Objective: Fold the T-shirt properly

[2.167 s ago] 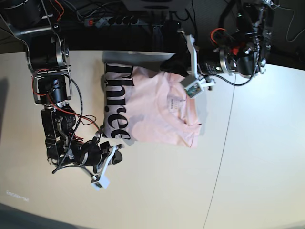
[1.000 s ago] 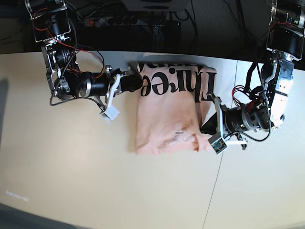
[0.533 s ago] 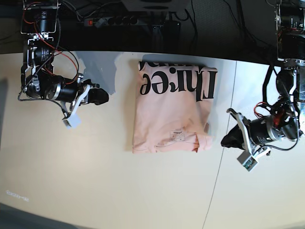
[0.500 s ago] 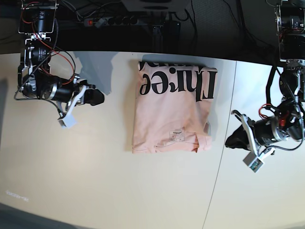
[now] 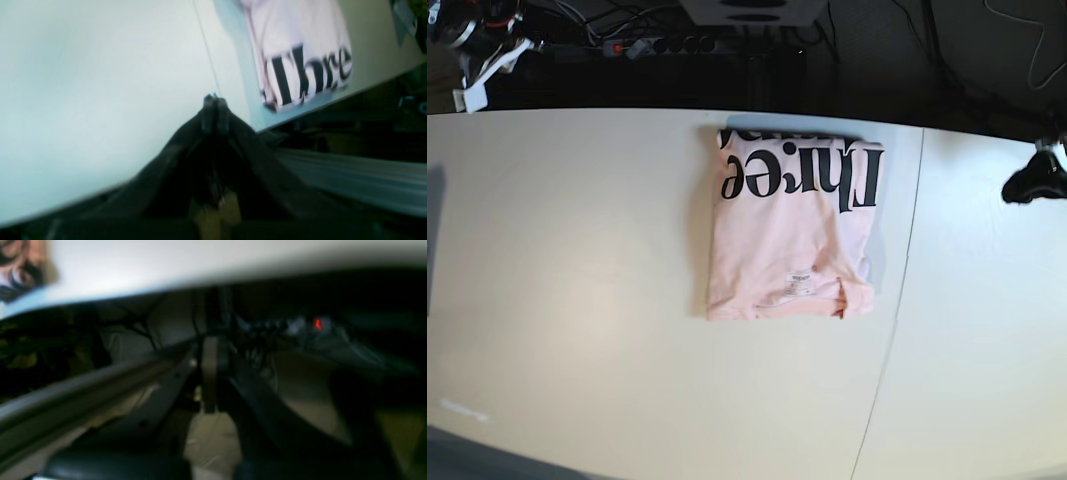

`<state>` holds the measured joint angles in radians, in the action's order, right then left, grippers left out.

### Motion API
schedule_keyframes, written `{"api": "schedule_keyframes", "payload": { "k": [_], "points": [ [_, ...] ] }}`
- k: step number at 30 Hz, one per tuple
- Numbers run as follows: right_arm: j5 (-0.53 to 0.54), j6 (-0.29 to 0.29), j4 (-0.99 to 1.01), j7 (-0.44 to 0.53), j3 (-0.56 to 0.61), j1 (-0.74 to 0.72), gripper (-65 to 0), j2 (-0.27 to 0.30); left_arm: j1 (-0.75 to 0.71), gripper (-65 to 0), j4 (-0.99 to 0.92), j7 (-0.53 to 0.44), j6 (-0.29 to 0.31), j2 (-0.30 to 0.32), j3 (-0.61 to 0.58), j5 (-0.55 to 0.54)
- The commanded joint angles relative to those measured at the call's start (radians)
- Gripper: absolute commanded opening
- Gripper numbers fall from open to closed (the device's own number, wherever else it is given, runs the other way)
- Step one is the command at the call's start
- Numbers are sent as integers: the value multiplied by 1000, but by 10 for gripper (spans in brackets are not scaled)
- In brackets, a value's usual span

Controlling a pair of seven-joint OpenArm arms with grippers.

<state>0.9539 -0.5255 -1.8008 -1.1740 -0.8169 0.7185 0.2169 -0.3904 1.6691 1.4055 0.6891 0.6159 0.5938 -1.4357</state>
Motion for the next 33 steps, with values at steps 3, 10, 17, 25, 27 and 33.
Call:
{"api": "schedule_keyframes", "payload": {
  "k": [3, 10, 17, 25, 27, 33],
  "points": [
    [-21, -65, 8, 22, -62, 114, -650, -18, -101, -649, 13, -18, 9, -35, 7, 32],
    [-174, -61, 269, 81, -40, 171, -650, -7, -268, -649, -3, -349, 9, -190, -49, 507],
    [-381, -46, 706, 281, 215, 49, -650, 82, -197, -649, -365, -766, -86, -206, -484, 986],
    [-457, -32, 1004, 345, 427, -268, -650, 17, 218, -649, -1194, -991, -416, -344, -816, 1186],
    [-523, -6, 1020, 386, 430, -333, -650, -32, 312, -649, -1331, -1037, -430, -373, -843, 1187],
    [-698, 66, 1022, 436, 430, -447, -650, -169, 441, -650, -1367, -1039, -428, -400, -942, 1187]
  ]
}}
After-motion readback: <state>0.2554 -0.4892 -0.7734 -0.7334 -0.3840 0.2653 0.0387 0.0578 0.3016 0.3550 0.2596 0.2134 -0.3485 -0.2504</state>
